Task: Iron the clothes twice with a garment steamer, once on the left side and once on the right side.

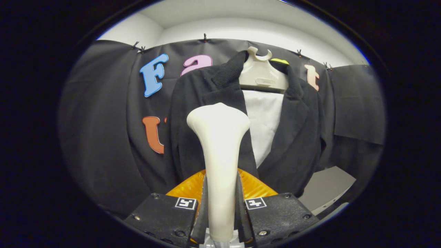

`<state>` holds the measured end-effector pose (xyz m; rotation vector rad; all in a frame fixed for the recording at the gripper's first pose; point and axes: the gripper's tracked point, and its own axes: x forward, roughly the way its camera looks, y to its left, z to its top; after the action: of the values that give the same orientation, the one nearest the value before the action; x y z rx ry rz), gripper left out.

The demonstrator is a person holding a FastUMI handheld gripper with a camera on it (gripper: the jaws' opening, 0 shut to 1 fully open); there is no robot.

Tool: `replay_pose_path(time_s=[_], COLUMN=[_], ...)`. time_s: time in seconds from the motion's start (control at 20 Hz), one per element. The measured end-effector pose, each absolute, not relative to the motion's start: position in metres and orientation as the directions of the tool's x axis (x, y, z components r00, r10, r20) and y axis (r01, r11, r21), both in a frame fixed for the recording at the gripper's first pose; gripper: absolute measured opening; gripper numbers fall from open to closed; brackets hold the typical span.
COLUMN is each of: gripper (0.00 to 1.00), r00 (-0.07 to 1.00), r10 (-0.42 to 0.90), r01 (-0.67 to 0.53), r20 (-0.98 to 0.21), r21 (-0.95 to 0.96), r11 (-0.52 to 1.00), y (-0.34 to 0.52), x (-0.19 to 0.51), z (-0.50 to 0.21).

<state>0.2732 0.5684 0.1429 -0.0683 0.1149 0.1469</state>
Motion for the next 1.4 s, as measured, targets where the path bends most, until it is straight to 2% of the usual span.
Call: replay_pose_path(time_s=[1.4], gripper=[0.38], r00=[0.928], r10=[0.102], r01=[-0.150], r20=[-0.357], r21=[-0.109], r11=[0.983], y=[0.535], x=[0.245], z=[-0.031])
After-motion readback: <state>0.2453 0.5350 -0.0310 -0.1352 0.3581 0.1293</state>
